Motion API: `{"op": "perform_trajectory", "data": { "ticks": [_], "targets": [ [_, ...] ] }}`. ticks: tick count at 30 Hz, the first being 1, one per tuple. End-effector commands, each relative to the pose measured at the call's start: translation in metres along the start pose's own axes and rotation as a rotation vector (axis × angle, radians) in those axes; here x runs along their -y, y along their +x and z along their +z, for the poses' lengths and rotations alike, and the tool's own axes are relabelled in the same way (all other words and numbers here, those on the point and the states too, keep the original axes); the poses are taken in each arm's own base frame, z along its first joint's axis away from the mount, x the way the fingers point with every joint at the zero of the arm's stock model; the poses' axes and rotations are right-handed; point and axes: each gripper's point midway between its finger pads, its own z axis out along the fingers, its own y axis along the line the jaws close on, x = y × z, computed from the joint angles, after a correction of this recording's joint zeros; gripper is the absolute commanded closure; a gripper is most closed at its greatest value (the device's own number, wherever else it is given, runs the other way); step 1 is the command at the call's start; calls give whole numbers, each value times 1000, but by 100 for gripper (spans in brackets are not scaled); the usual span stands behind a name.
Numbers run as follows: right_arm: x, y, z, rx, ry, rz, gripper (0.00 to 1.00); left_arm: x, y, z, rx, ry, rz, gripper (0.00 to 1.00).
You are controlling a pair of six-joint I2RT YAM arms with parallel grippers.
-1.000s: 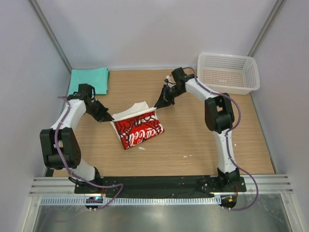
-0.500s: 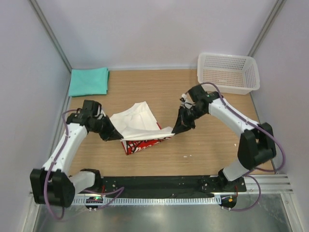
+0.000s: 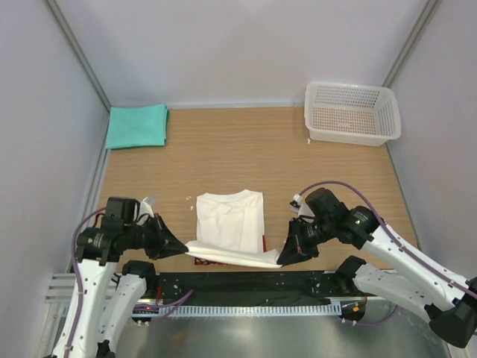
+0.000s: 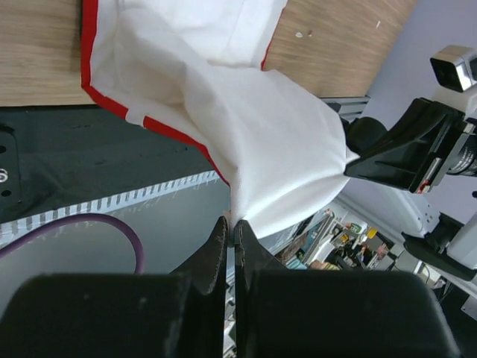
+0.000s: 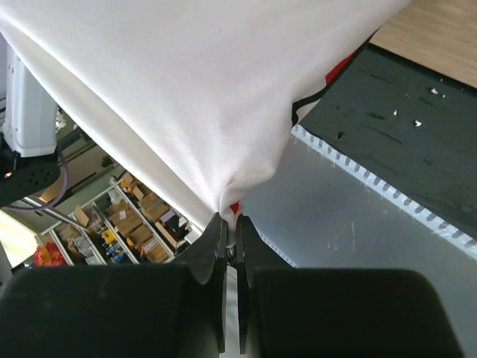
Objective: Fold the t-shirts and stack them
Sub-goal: Fold the tshirt
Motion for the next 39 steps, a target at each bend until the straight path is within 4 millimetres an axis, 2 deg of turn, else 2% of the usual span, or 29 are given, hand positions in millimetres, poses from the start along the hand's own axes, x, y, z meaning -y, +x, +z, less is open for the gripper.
{"op": "perform_trajectory", "data": {
  "ticks": [1,3,5,8,9,10,12,14,15,16,18,19,20,21,22,23,24,25,26,27,28,29,30,32,33,35,36,38,39],
  "targets": [
    [37,38,-11,-57,193,179,98,-36,53,-25,-82,-183,-149,100],
    [31,40,-16,-59,179,179,98,-35,61,-32,-94,-188,-129,100],
    [15,33,-16,-51,129,150,98,-39,53,-36,-51,-246,-118,100],
    [-5,9,-8,-52,98,92,99,-29,32,-35,-35,-294,-65,100],
    [-1,-2,0,-85,149,116,99,-20,19,-33,-22,-304,-56,100],
    [-10,-15,-4,-69,146,83,99,-13,10,-32,2,-295,-37,100],
    [-1,-48,-9,-65,169,106,99,-1,-19,-27,89,-298,1,100],
    [-3,-81,-17,-20,141,125,99,9,-43,-14,92,-326,-7,100],
    [4,-104,-24,19,123,141,99,24,-61,-3,117,-280,23,100],
    [6,-127,-16,-9,120,172,98,24,-77,14,103,-316,5,100],
    [12,-164,-9,16,115,143,96,28,-111,32,161,-329,40,100],
    [4,-185,-5,20,74,126,95,25,-122,41,160,-355,40,100],
    [16,-209,10,-2,75,147,93,18,-144,52,158,-383,11,100],
    [20,-226,16,11,86,140,91,19,-166,62,188,-374,50,100],
    [15,-255,9,68,86,89,88,13,-185,68,211,-392,52,100],
    [34,-266,21,25,110,137,88,-3,-208,86,183,-426,23,100],
    [37,-280,20,38,109,129,87,-8,-222,93,172,-434,11,100],
    [34,-307,10,103,114,88,85,-12,-234,99,154,-426,20,100],
    [39,-320,9,112,115,95,84,-18,-242,108,140,-436,14,100],
    [51,-332,17,93,114,122,84,-19,-258,121,141,-432,10,100],
    [47,-353,11,133,112,98,84,-21,-267,127,144,-426,1,100],
    [52,-366,10,159,116,103,77,-19,-276,133,146,-414,5,100],
    [60,-374,20,142,106,121,73,-21,-286,145,112,-425,-3,100],
    [54,-390,18,159,97,98,66,-20,-296,150,74,-444,29,100],
    [56,-396,19,167,106,83,64,-24,-296,151,59,-473,21,94],
    [41,-410,5,225,115,26,55,-15,-302,147,94,-444,34,78],
    [37,-411,0,244,126,5,52,-9,-304,142,118,-432,44,67],
    [24,-405,-12,266,123,-30,47,17,-307,120,203,-393,99,59],
    [18,-399,-12,264,121,-56,45,23,-306,110,226,-391,113,37]
  ]
}}
